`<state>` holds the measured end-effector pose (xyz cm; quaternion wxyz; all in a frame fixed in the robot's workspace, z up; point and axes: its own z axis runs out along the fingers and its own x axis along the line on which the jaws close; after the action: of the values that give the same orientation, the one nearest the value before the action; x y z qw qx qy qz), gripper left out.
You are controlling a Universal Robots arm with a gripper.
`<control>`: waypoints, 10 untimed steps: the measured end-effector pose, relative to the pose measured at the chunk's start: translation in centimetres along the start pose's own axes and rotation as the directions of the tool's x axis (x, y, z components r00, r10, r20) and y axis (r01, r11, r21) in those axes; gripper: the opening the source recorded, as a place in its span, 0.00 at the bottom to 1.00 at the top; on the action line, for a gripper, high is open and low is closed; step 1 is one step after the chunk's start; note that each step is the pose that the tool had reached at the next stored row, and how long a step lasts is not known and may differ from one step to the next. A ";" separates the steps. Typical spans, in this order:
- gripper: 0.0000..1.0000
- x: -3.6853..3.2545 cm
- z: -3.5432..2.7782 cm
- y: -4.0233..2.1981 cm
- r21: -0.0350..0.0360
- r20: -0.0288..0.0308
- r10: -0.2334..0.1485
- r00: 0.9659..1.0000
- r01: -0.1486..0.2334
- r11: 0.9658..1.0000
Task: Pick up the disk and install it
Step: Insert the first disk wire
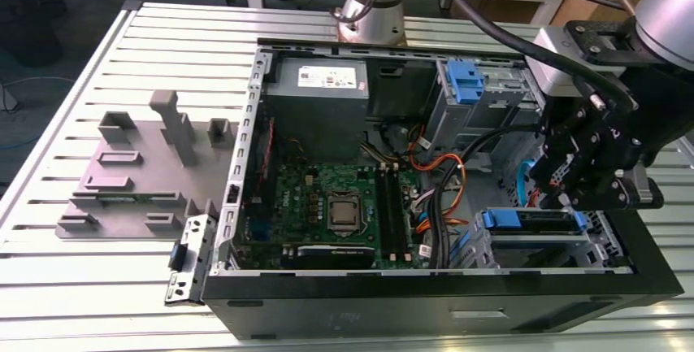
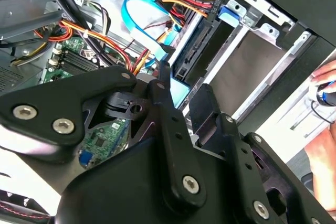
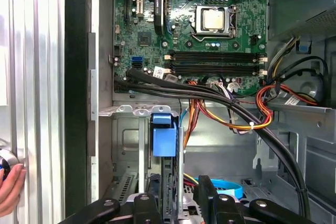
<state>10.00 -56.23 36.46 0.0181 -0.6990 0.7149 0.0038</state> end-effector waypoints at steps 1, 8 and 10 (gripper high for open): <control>0.42 0.01 -0.02 -0.01 0.000 0.000 0.000 1.000 0.000 1.000; 0.42 -0.02 -0.39 -0.07 -0.004 0.000 0.000 1.000 0.000 1.000; 0.42 -0.02 -0.38 -0.09 -0.004 0.000 0.000 1.000 0.000 1.000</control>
<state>10.08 -56.22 36.85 0.0168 -0.6990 0.7149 0.0052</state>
